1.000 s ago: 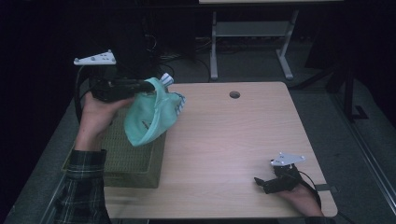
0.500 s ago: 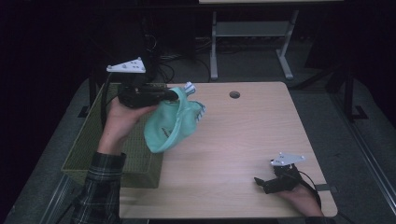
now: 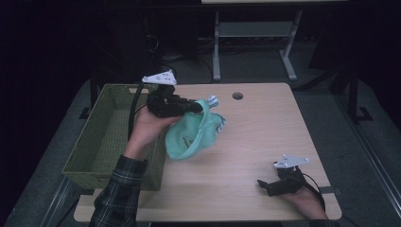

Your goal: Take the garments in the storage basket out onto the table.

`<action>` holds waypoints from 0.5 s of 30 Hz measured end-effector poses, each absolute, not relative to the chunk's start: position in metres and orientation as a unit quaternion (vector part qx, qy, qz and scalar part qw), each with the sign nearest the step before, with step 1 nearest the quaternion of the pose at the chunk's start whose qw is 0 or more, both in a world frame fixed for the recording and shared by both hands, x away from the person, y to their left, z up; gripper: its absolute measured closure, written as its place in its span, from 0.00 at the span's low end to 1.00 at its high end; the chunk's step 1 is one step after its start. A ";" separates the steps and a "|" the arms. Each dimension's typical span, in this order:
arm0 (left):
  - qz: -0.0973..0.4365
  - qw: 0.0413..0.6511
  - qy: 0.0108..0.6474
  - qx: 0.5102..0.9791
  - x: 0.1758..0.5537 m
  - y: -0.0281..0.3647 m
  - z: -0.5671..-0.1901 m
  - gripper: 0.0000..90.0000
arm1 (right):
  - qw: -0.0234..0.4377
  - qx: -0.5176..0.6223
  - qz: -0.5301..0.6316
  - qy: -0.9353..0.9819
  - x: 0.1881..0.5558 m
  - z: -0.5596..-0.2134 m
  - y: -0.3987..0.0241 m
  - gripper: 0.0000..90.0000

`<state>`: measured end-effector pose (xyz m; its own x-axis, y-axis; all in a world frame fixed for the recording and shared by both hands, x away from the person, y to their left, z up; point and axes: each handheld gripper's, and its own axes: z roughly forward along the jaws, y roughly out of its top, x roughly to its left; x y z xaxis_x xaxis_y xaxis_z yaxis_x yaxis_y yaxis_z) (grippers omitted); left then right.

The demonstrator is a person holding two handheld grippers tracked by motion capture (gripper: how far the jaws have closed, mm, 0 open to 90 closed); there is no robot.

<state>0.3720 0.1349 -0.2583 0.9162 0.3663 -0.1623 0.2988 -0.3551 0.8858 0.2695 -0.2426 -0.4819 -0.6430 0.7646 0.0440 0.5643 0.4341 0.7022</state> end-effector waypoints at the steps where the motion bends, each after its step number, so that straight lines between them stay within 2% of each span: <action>1: 0.031 0.528 0.200 0.825 0.372 0.132 -0.260 0.95 | 0.142 0.398 0.353 0.835 0.270 -0.482 -0.243 0.03; 15: 0.018 0.505 0.188 0.842 0.376 0.086 -0.291 0.95 | 0.143 0.397 0.353 0.835 0.270 -0.482 -0.243 0.03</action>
